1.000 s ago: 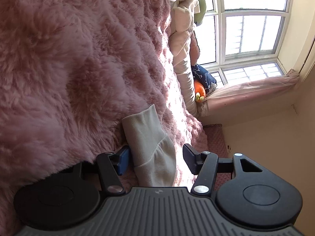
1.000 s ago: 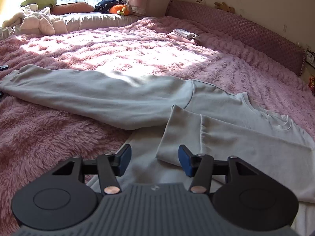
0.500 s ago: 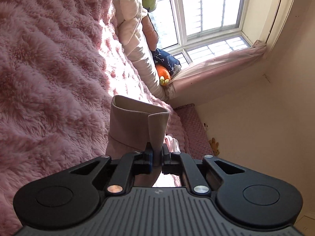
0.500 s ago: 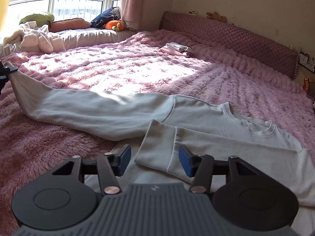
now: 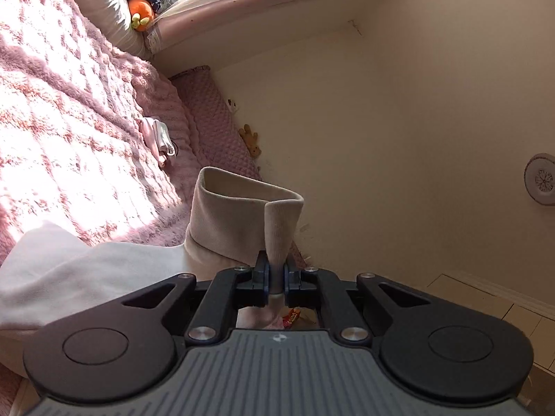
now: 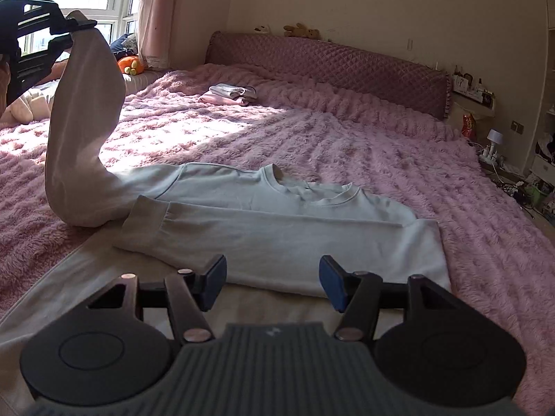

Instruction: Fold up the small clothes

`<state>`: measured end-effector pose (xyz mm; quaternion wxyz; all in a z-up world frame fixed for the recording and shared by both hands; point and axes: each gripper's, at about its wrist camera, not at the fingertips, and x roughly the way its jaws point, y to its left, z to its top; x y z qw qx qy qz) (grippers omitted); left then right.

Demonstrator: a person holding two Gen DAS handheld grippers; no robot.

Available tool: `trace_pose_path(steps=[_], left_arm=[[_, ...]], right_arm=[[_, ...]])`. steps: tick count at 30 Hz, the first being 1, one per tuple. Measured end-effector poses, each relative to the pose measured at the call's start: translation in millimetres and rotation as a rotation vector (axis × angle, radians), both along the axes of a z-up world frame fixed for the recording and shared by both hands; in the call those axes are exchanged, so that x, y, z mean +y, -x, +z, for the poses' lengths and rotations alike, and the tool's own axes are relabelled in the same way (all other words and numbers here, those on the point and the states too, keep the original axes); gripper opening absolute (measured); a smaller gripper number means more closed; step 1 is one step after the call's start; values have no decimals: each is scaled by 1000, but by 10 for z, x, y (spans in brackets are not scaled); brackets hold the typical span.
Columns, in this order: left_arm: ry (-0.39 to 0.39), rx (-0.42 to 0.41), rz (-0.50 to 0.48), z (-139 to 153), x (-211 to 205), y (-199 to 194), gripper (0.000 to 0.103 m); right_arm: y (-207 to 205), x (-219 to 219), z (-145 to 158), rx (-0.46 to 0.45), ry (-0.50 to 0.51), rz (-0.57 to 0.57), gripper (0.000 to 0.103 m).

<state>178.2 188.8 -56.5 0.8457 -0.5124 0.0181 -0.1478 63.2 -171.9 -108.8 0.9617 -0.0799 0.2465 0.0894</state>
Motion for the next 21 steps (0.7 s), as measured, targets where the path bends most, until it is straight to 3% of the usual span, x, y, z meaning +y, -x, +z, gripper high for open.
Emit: trace_pose_path(steps=[7, 11, 17, 21], left_arm=[[-40, 30, -212, -230, -1285, -412, 7], [-49, 126, -302, -641, -1912, -638, 7], [-205, 292, -403, -1206, -2652, -902, 7], [-285, 422, -482, -1471, -2970, -1048, 22]], right_arm=[[164, -692, -96, 55, -66, -76, 55], [262, -1015, -150, 60, -100, -124, 56], [306, -1406, -293, 94, -85, -193, 57], [343, -1680, -361, 118, -131, -240, 57]])
